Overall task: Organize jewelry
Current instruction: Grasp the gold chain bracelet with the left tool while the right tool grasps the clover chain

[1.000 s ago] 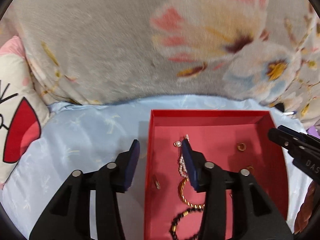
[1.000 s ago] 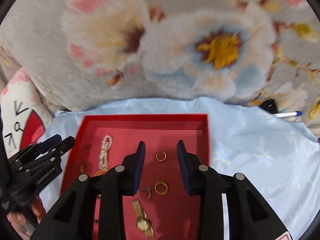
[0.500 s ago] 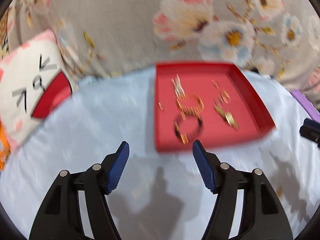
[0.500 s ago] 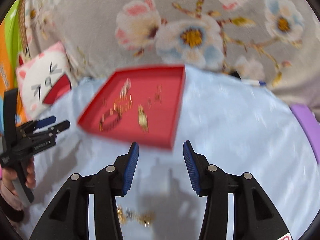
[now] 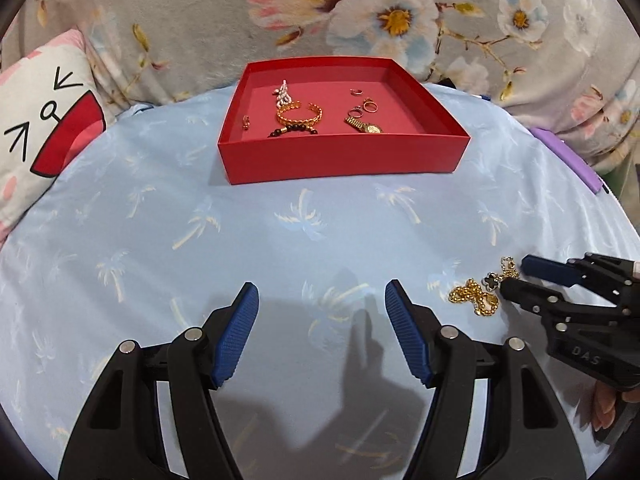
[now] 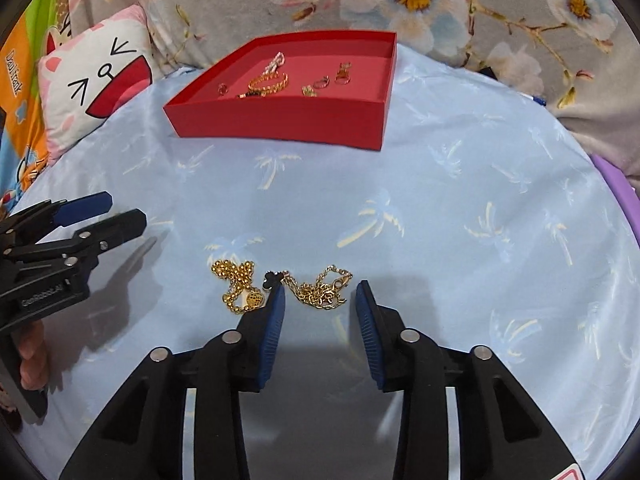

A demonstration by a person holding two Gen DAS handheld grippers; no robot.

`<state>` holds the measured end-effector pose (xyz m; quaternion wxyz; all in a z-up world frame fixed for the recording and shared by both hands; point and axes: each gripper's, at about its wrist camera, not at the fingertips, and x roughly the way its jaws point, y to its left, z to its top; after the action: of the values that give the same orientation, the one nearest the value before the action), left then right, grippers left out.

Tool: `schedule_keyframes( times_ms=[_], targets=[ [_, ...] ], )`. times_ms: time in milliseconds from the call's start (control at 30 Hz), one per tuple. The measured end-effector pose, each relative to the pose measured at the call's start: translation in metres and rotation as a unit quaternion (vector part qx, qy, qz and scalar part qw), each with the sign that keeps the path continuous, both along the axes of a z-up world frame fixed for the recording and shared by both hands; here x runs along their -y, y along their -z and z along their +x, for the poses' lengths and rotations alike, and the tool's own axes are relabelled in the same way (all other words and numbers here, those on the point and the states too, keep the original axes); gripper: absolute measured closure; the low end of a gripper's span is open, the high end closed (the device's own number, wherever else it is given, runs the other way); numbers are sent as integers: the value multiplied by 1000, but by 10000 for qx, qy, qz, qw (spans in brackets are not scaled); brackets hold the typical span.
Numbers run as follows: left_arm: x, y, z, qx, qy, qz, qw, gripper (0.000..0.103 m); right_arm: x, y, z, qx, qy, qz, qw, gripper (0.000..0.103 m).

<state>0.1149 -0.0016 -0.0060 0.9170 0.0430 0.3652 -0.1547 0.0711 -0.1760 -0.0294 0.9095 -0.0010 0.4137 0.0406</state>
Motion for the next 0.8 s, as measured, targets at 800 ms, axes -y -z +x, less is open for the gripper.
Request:
schedule_keyframes(
  times_ms=[800],
  targets=[
    [80, 8, -8, -592, 1227, -79, 9906, 39, 33, -36, -27, 479, 435, 374, 9972, 99]
  ],
)
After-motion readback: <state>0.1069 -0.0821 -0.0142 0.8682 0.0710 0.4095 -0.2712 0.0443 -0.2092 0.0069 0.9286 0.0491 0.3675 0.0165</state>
